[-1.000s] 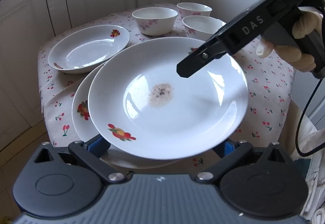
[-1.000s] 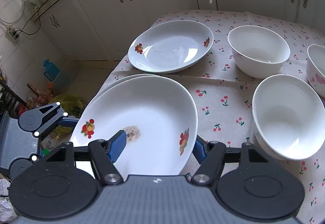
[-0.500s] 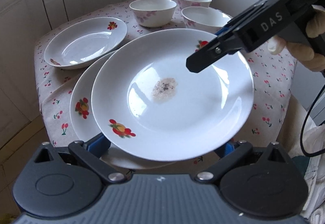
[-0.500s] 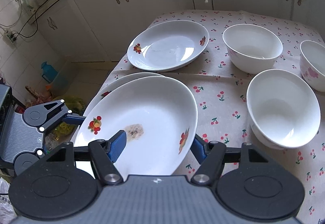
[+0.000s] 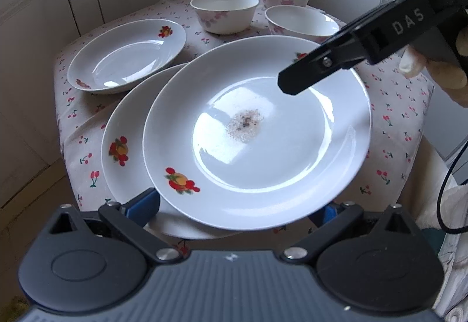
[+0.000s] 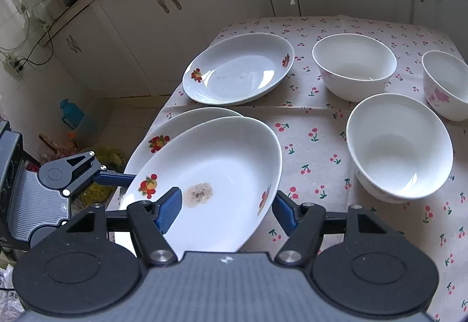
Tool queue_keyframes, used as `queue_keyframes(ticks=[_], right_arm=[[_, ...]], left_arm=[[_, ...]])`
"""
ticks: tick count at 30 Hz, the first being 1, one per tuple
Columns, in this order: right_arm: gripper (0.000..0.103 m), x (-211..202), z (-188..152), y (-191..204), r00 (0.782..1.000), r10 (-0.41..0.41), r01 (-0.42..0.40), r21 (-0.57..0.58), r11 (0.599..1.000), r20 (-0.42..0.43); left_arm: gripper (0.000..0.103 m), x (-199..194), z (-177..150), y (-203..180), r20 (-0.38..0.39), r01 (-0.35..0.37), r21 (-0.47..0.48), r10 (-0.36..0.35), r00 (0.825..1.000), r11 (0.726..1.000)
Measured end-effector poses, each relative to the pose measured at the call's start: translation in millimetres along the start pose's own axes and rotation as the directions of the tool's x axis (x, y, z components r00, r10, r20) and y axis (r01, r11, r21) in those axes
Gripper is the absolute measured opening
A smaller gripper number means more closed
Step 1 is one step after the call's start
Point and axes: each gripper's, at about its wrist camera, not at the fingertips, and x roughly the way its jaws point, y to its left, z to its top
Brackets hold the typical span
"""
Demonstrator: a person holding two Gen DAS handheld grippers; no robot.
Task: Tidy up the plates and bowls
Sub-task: 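Lower the stained plate onto the flowered plate with both grippers, then open both grippers and pull them away from the stacked plates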
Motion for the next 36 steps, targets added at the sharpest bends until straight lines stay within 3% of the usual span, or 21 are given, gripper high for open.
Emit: queue_keyframes(ticks=[13, 17, 21, 25, 28, 32, 36], right_arm=[[0.075, 10, 0, 8, 1.000, -0.017, 0.017, -0.046, 0.999, -0.002], [0.075, 20, 2, 19, 0.998, -0.060, 0.057, -0.099, 0.993, -0.025], [0.077, 25, 0, 18, 0.999, -0.045, 0.042, -0.100, 0.994, -0.031], [0.082, 17, 2, 22, 0.998, -0.059, 0.057, -0.133, 0.989, -0.012], [0.090, 3, 10, 24, 0.998, -0.061, 0.065, -0.157, 0.985, 0.033], [0.098, -15, 28, 28, 0.991, -0.061, 0.086, -0.215, 0.973, 0.119], [0.099, -20, 50, 32, 0.980, -0.054, 0.111, -0.304, 0.946, 0.192]], left_arm=[[0.102, -14, -5, -4, 0.033, -0.053, -0.022, 0.053, 0.998, 0.998], [0.102, -27, -9, -4, 0.083, -0.024, -0.047, 0.028, 0.996, 0.999], [0.102, -43, -10, -5, 0.137, -0.019, -0.065, 0.028, 0.990, 0.998], [0.102, -65, -9, -1, 0.236, -0.050, -0.067, 0.065, 0.970, 0.996], [0.102, -74, -2, 12, 0.305, -0.146, -0.082, 0.165, 0.938, 0.986], [0.102, -73, 21, 41, 0.322, -0.254, -0.065, 0.261, 0.910, 0.965], [0.102, -59, 57, 83, 0.320, -0.311, -0.119, 0.333, 0.887, 0.943]])
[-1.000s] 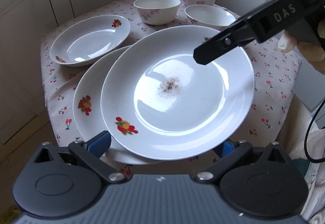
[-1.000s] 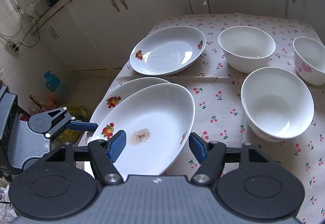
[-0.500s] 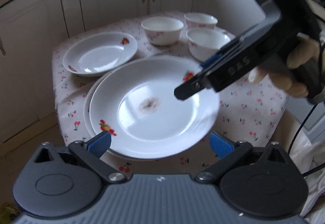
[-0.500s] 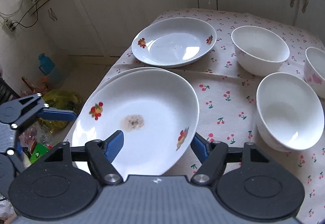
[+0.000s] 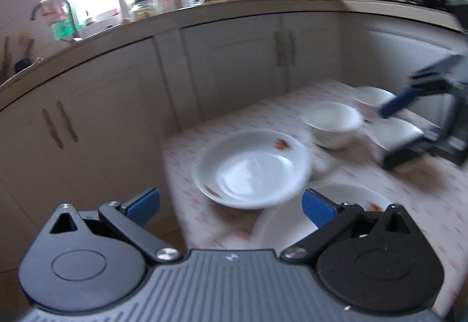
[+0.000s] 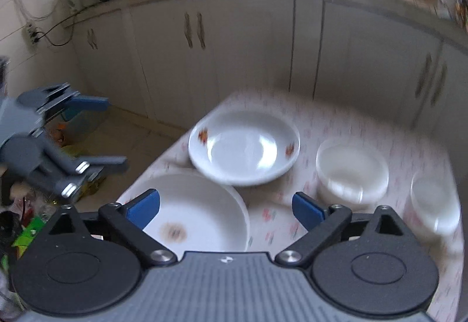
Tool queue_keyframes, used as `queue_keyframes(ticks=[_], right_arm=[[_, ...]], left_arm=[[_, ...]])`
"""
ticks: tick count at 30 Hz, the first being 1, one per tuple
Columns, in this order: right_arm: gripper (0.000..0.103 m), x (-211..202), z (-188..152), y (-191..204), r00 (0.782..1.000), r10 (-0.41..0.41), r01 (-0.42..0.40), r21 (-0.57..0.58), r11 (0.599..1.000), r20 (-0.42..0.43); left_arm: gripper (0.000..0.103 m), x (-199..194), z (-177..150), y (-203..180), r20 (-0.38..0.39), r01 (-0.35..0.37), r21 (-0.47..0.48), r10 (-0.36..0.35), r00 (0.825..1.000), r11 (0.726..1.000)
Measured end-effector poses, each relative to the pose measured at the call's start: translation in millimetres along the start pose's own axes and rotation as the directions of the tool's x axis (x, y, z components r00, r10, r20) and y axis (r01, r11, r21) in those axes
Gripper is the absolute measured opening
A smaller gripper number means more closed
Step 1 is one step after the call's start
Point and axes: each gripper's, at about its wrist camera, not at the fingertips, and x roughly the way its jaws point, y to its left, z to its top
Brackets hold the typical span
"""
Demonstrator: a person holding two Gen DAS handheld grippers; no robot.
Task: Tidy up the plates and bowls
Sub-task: 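Open both grippers and pull them away from the stacked plates, then grip the fruit-decal white plate rim with the left gripper while the right gripper grips it too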
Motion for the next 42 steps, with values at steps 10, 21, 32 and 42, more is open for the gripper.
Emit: queue_keyframes(ticks=[10, 21, 32, 42], right_arm=[[0.095, 68, 37, -20, 0.996, 0.051, -0.048, 0.042, 0.998, -0.071], [0.081, 127, 31, -63, 0.973, 0.064, 0.001, 0.283, 0.959, -0.221], [0.068, 148, 39, -80, 0.965, 0.060, 0.053, 0.410, 0.910, -0.257], [0.061, 156, 47, -83, 0.950, 0.024, 0.130, 0.465, 0.876, -0.310]], left_arm=[[0.102, 113, 37, 28, -0.107, 0.065, -0.052, -0.070, 0.992, 0.997], [0.084, 193, 37, 45, -0.247, 0.173, -0.135, -0.202, 0.948, 0.976], [0.074, 211, 34, 46, -0.309, 0.218, -0.148, -0.254, 0.916, 0.965], [0.068, 216, 35, 49, -0.340, 0.219, -0.160, -0.262, 0.903, 0.962]])
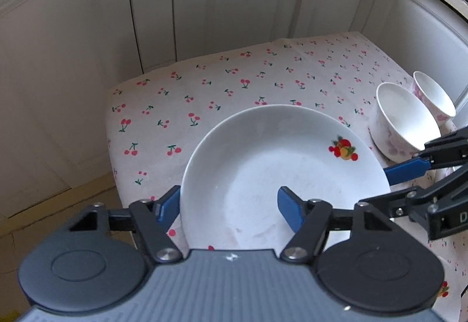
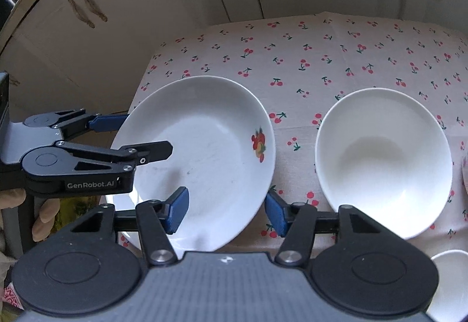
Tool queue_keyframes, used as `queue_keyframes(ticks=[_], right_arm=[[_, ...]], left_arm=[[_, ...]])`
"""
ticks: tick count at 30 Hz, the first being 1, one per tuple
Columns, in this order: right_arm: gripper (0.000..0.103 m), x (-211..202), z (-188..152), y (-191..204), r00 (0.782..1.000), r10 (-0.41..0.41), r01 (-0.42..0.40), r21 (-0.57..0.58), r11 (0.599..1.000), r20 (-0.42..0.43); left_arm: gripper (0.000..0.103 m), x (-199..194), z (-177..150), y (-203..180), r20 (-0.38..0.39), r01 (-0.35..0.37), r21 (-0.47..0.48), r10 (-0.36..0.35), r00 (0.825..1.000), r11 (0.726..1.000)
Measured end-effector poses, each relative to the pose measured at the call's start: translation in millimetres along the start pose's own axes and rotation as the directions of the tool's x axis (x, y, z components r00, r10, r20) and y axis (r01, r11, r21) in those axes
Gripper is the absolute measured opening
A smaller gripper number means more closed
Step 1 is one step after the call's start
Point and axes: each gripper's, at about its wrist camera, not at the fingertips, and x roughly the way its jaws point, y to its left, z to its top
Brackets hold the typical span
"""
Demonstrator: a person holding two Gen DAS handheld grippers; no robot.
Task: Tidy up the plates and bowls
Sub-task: 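Grip the fruit-decal white plate rim with the left gripper while the right gripper grips it too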
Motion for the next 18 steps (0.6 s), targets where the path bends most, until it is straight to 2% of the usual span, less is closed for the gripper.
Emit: queue_keyframes(ticks=[1, 7, 12, 14, 18], right_arm=[[0.061, 1, 0, -1, 1.000, -0.002, 0.002, 0.016, 1.000, 0.006], [0.061, 9, -1, 5, 0.999, -0.037, 0.037, 0.027, 0.999, 0.007], [0.061, 8, -5, -3, 1.000, -0.002, -0.001, 0.118, 0.993, 0.024], [0.061, 5, -9, -7, 0.999, 0.020, -0.027, 0.158, 0.987, 0.046], [0.061, 2, -17, 13, 0.999, -0.033, 0.033, 0.002, 0.999, 0.041]], left_arm=[[0.065, 1, 1, 2, -0.002, 0.007, -0.008, -0.007, 1.000, 1.000], [0.064, 14, 9, 7, -0.055, 0.030, -0.035, -0.032, 0.998, 0.999], [0.064, 17, 14, 8, -0.083, 0.033, -0.047, -0.036, 0.996, 0.998], [0.064, 17, 13, 5, -0.080, 0.026, -0.014, -0.027, 0.996, 1.000], [0.064, 16, 10, 6, -0.059, 0.033, -0.002, -0.033, 0.998, 0.999]])
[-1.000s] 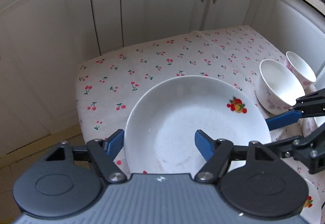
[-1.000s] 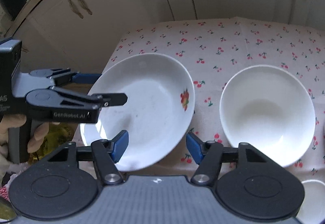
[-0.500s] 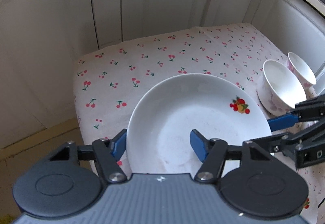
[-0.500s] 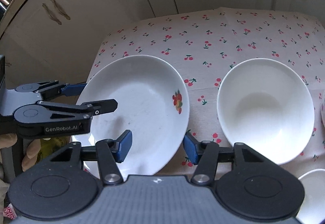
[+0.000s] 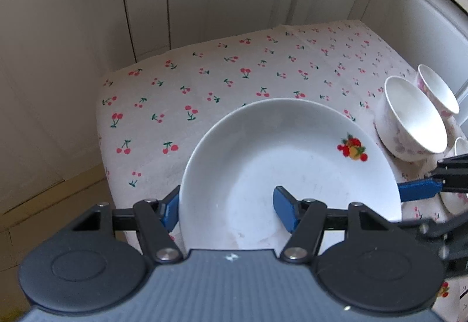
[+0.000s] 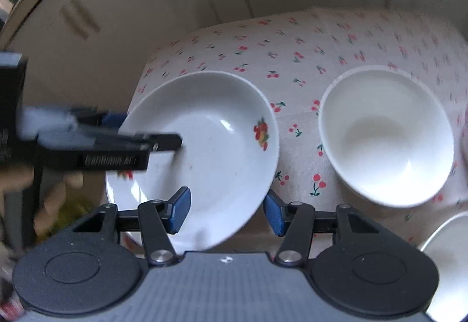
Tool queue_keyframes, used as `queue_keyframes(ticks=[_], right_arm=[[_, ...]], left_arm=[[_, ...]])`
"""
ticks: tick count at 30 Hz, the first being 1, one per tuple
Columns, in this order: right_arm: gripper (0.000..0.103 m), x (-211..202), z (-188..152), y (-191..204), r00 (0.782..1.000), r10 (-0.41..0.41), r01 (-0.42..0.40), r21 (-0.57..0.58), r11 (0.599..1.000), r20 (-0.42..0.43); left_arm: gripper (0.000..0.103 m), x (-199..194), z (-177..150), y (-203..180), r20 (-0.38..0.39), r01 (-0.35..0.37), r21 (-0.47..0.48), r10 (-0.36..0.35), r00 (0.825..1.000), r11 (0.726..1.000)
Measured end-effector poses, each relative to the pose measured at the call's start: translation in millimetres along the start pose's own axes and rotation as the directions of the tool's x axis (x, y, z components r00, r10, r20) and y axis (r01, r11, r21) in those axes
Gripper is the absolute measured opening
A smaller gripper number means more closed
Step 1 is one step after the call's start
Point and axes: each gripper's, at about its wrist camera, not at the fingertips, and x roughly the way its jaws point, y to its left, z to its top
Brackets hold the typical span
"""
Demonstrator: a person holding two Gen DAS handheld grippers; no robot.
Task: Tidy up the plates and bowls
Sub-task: 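Grip the fruit-decal white plate rim with the left gripper while the right gripper grips it too, then lift the fruit-decal plate off the cloth with both grippers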
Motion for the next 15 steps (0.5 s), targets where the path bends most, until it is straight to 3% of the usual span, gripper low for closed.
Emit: queue_keyframes(ticks=[4, 9, 15], right_arm=[[0.054, 1, 1, -6, 1.000, 0.015, -0.015, -0.005, 1.000, -0.018], [0.055, -7, -11, 8, 1.000, -0.013, 0.015, -0.187, 0.982, 0.013], [0.057, -21, -18, 3, 1.000, -0.009, 0.007, -0.285, 0.959, -0.005]], left_arm=[[0.066, -3, 0, 2, 0.032, 0.004, -0.005, -0.004, 0.999, 1.000], [0.069, -4, -3, -2, 0.050, -0.003, 0.029, 0.001, 0.999, 1.000], [0.077, -1, -5, 7, 0.057, -0.010, 0.009, 0.009, 0.998, 1.000]])
